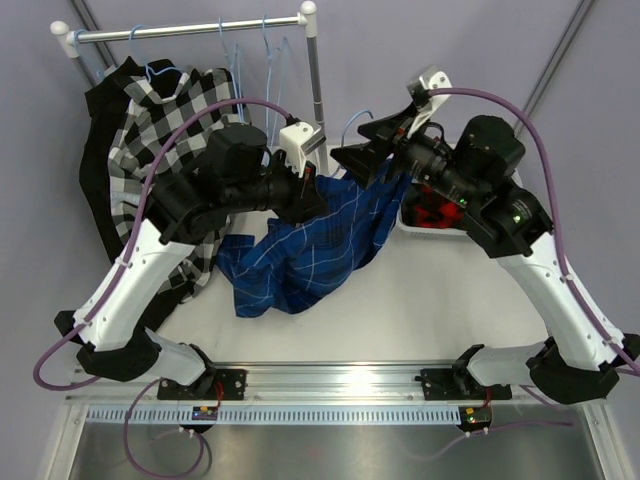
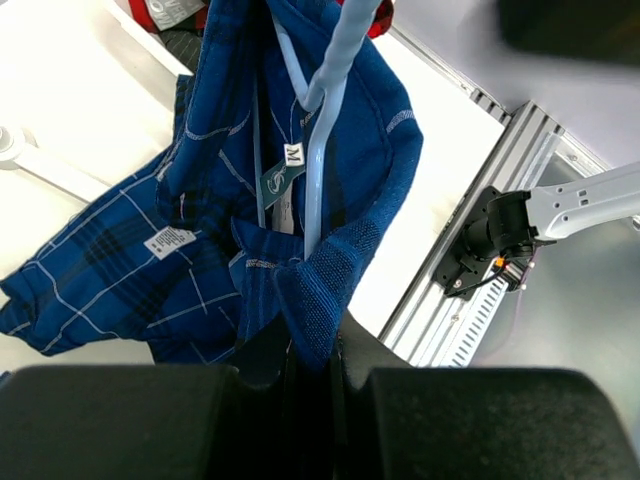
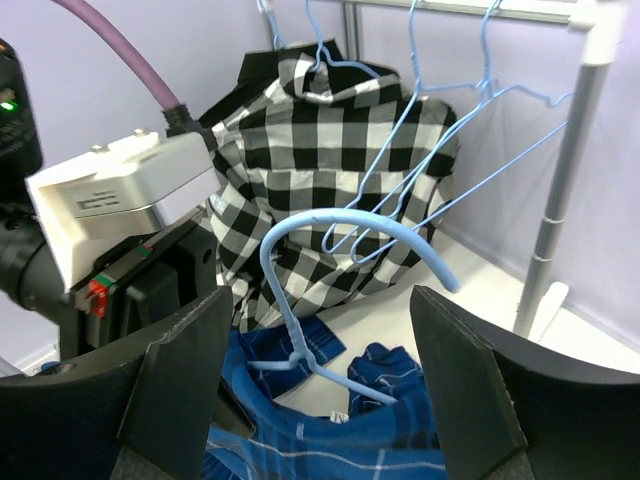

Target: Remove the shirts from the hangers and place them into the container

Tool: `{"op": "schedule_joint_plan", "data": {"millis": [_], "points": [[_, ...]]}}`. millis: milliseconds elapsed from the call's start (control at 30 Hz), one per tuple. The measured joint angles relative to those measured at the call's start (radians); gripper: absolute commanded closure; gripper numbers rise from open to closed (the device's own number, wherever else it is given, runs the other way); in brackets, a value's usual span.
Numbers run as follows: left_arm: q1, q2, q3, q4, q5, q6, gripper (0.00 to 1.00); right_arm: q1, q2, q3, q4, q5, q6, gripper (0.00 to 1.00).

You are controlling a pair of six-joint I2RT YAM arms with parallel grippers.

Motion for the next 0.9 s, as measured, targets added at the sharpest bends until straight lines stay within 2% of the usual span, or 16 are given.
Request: {"op": "schedule_joint_plan", "data": {"millis": [100,200,333,367,433,467,567,667,700,733,800,900], "points": [[0.000,0.000,0.000,0.005,0.000,0.005,1.00,0.015,0.035,0.002,-0.001,0.004,0.000,0.25],[0.000,0.000,0.000,0.007,0.000,0.005,1.00,0.019,0.058,0.001,-0.001,0.006,0.002,0.37],[0.000,0.001,0.000,0.013,-0.001,0.008,1.00,0.021,0.067,-0.008,0.007,0.024,0.004,0.63],[0.000,0.002,0.000,0.016,-0.003,0.009,1.00,0.025,0.067,-0.012,0.014,0.022,0.009,0.78],[0.000,0.006,0.000,0.023,-0.012,0.011,1.00,0.037,0.067,-0.020,0.026,0.019,0.011,0.96],[0.000,0.006,-0.002,0.022,-0.014,0.014,1.00,0.039,0.067,-0.024,0.030,0.026,0.000,1.00],[0.000,0.001,-0.021,0.031,-0.026,0.020,0.65,0.037,0.061,-0.050,0.041,0.039,-0.018,1.00],[0.000,-0.030,-0.072,0.066,-0.049,0.035,0.51,0.035,0.042,-0.104,0.032,0.096,-0.034,1.00],[0.000,-0.047,-0.092,0.076,-0.057,0.039,0.43,0.035,0.035,-0.125,0.032,0.121,-0.039,1.00],[0.000,-0.070,-0.118,0.092,-0.064,0.044,0.29,0.035,0.030,-0.142,0.032,0.135,-0.045,1.00],[0.001,-0.117,-0.164,0.113,-0.072,0.053,0.25,0.035,0.022,-0.165,0.029,0.161,-0.062,1.00],[0.008,-0.181,-0.209,0.149,-0.073,0.058,0.25,0.035,0.013,-0.181,0.023,0.190,-0.076,1.00]]}}
